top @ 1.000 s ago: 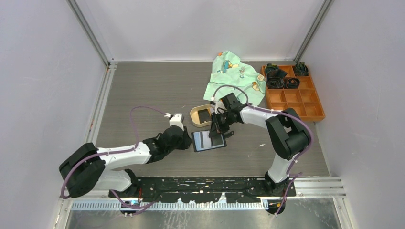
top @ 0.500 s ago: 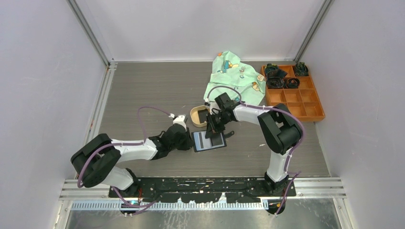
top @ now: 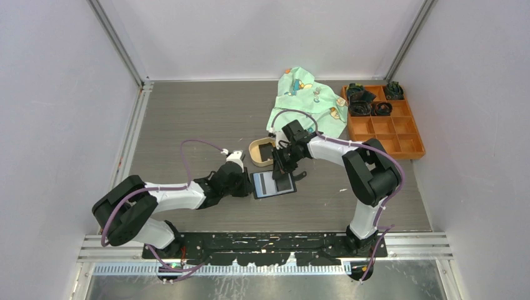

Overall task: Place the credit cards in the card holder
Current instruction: Insert the credit card into the card holder.

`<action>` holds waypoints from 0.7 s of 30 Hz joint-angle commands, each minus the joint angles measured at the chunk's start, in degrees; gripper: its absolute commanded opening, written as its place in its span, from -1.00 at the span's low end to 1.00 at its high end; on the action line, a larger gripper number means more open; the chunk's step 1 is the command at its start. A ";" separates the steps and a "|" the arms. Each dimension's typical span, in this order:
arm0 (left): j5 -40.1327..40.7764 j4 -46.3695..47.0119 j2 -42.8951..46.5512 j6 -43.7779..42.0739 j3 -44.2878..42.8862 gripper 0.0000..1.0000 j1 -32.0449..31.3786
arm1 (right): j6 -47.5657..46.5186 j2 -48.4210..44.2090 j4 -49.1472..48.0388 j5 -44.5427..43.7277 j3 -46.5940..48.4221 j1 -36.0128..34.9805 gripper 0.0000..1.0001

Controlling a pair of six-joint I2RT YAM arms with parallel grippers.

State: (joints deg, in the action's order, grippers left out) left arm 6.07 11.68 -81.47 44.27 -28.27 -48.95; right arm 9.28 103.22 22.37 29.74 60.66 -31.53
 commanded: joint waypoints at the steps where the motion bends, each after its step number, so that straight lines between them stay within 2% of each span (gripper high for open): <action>1: -0.90 -0.05 1.76 -1.19 -0.70 -0.65 0.37 | -1.87 0.63 1.79 -3.53 2.45 -1.17 -0.86; 12: -4.16 2.16 -2.63 -1.03 -2.54 -0.67 0.43 | -1.50 4.38 3.28 -3.30 4.54 -3.16 -0.85; 17: -4.77 2.19 -3.59 -1.09 -3.31 -0.67 0.39 | -0.67 3.09 1.76 3.02 4.03 -3.05 -0.80; 21: -3.71 0.42 -2.02 -1.29 -3.08 -0.66 0.43 | -0.93 0.43 1.39 3.91 3.96 -2.00 -0.74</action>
State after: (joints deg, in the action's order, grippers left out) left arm 2.44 12.29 -84.12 44.25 -30.28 -48.58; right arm 8.71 106.65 24.69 30.89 64.10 -34.28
